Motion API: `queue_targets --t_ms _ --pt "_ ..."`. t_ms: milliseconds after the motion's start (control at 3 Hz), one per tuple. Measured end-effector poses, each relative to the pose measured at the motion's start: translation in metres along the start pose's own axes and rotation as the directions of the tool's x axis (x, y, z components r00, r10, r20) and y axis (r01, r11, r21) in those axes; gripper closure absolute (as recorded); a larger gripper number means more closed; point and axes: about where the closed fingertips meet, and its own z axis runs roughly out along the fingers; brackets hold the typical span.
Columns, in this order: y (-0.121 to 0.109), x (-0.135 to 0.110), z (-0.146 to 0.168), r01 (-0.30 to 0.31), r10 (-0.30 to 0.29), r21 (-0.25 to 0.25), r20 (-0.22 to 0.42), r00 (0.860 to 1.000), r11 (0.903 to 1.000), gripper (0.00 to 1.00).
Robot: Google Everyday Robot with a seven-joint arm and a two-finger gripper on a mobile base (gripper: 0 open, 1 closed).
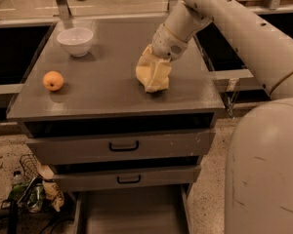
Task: Place sponge into bottom drawer
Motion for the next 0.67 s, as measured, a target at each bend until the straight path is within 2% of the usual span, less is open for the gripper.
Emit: queue_targets --t_ms 667 --pt "0.015 -0.041 -0.06 0.059 -0.058 0.05 -0.019 0.998 0.997 1.0"
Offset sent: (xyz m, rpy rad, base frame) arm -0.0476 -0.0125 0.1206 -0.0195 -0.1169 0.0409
